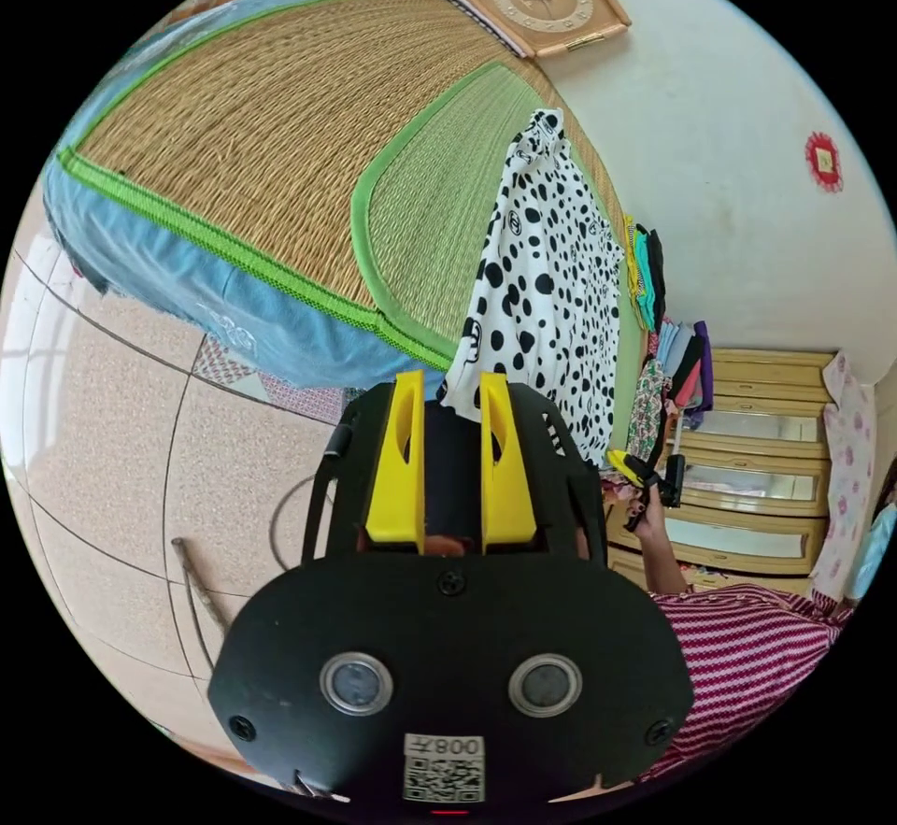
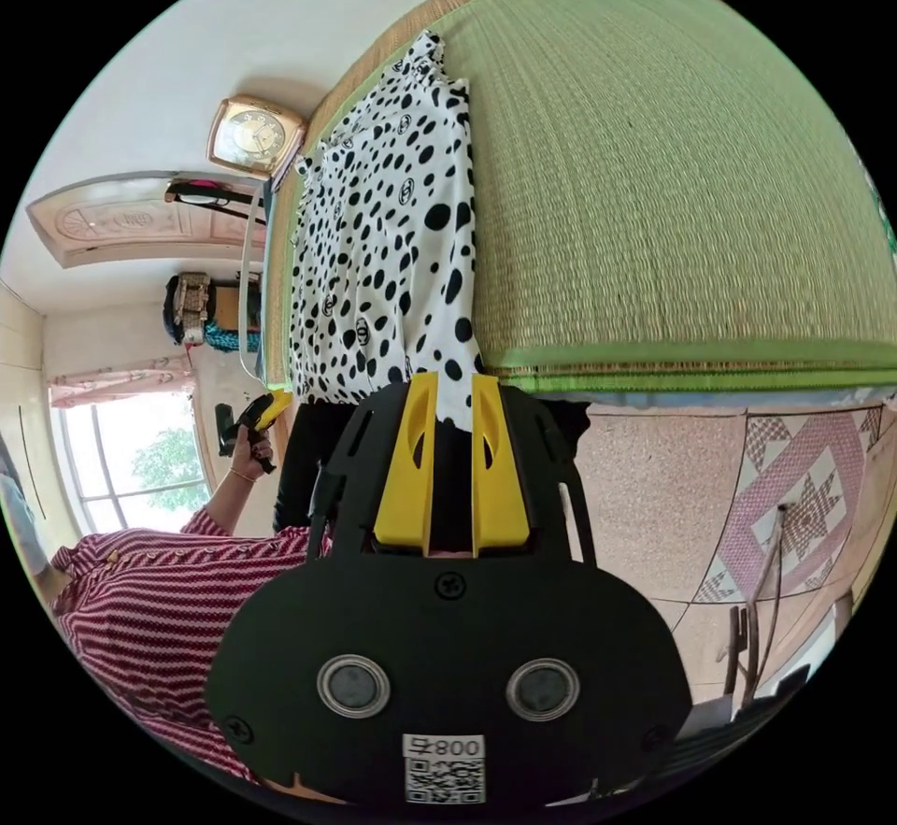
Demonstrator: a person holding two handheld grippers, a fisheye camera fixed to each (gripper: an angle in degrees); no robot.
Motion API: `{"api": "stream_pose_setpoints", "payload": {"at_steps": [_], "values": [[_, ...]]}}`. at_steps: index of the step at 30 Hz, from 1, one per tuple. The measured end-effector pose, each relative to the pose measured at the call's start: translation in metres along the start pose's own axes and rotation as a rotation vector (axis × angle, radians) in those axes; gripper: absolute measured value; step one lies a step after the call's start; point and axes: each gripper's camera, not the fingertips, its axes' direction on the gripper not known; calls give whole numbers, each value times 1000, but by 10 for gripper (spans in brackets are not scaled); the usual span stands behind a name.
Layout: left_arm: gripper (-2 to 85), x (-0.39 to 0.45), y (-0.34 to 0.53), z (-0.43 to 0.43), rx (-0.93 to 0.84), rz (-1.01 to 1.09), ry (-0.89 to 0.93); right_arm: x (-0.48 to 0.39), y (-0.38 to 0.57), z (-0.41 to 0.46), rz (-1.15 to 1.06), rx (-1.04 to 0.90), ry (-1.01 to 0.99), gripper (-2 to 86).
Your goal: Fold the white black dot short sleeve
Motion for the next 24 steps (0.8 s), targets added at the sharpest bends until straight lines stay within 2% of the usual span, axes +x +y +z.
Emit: {"api": "stream_pose_setpoints", "payload": {"at_steps": [3, 8, 19, 24], "values": [[111, -5, -5, 3, -42, 14, 43, 16, 7, -2, 41, 24, -46, 71], [117, -18, -6, 14, -133, 18, -17, 47, 8, -2, 111, 58, -122, 73], [70, -35, 10, -4, -130, 18, 86, 81, -3, -2, 157, 139, -257, 82], [60, -38, 19, -8, -159, 43, 77, 89, -10, 14, 154, 93, -258, 83]]}}
